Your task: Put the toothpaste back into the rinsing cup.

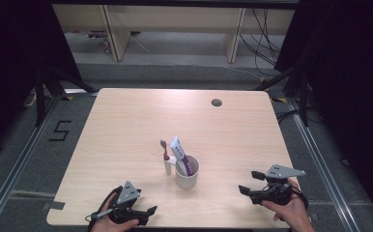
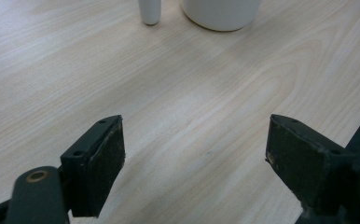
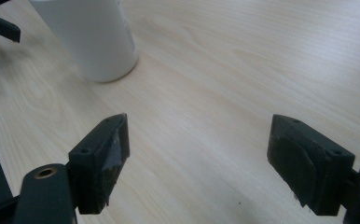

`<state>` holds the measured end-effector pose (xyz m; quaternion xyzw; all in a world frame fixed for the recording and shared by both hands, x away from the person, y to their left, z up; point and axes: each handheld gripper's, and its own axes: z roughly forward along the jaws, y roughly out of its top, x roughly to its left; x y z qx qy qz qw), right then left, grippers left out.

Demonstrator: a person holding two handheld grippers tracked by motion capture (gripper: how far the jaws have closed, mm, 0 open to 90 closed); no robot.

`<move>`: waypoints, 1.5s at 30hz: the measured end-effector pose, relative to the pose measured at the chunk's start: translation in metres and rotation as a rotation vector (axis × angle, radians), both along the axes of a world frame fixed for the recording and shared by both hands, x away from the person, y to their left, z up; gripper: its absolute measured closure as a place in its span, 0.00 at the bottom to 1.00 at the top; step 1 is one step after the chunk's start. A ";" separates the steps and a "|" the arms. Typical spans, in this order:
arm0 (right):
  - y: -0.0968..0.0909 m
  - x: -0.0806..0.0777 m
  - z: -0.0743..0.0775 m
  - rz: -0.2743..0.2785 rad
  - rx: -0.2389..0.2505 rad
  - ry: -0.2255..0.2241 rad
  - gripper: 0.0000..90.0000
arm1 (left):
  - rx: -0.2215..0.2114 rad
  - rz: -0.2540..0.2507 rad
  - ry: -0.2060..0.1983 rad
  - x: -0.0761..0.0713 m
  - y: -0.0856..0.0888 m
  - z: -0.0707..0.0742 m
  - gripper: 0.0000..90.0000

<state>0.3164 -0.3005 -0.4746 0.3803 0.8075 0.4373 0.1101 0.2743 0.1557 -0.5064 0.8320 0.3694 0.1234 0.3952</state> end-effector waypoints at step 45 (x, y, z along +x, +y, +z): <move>-0.017 -0.045 -0.017 -0.039 -0.104 0.023 0.18 | -0.001 0.009 -0.013 0.002 0.001 -0.003 0.19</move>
